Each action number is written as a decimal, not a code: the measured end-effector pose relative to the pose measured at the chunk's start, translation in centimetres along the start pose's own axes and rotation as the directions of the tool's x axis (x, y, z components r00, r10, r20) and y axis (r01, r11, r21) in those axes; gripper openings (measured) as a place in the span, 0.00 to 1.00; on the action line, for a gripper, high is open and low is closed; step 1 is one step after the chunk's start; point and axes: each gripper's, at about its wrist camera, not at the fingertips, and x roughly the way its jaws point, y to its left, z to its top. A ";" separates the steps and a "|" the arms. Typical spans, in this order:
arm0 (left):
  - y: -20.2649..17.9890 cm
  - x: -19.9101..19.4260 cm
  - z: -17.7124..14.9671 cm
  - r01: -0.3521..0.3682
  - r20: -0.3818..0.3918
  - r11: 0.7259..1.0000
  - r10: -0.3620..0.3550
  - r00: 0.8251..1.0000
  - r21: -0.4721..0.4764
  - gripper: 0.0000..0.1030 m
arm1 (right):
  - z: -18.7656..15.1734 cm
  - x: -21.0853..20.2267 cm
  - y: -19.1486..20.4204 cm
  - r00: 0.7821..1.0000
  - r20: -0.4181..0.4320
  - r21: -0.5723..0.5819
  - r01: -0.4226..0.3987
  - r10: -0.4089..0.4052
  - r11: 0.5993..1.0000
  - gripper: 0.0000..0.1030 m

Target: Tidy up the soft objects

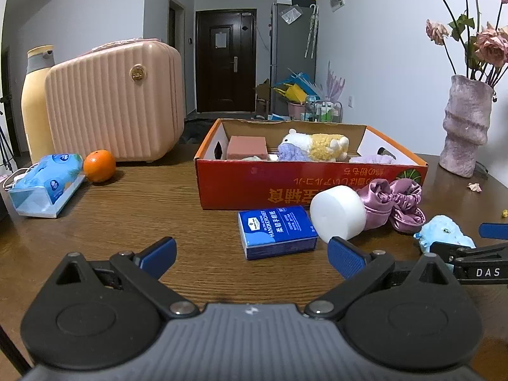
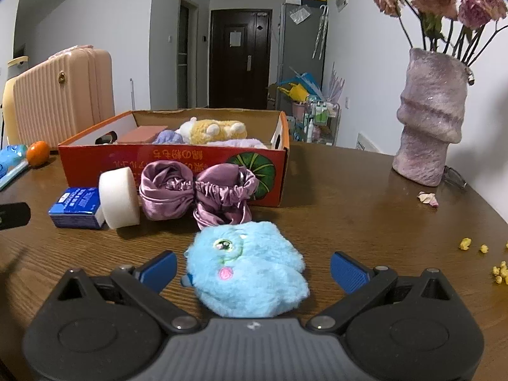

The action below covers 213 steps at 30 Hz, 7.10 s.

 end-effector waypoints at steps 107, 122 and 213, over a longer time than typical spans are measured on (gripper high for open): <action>-1.8 12.2 2.7 -0.029 -0.243 0.999 0.024 0.970 -0.017 0.83 | 0.8 0.3 -2.8 0.996 0.085 0.148 -0.004 -0.009 0.989 0.68; -1.0 11.2 2.8 -0.034 -0.212 0.998 0.024 0.977 -0.046 0.73 | 0.8 0.1 -2.5 0.995 0.098 0.128 0.002 -0.015 0.992 0.68; 2.8 2.6 4.7 -0.030 0.111 0.994 0.042 0.993 -0.107 0.73 | 2.2 -2.5 6.8 0.940 0.342 0.066 -0.010 -0.013 0.998 0.68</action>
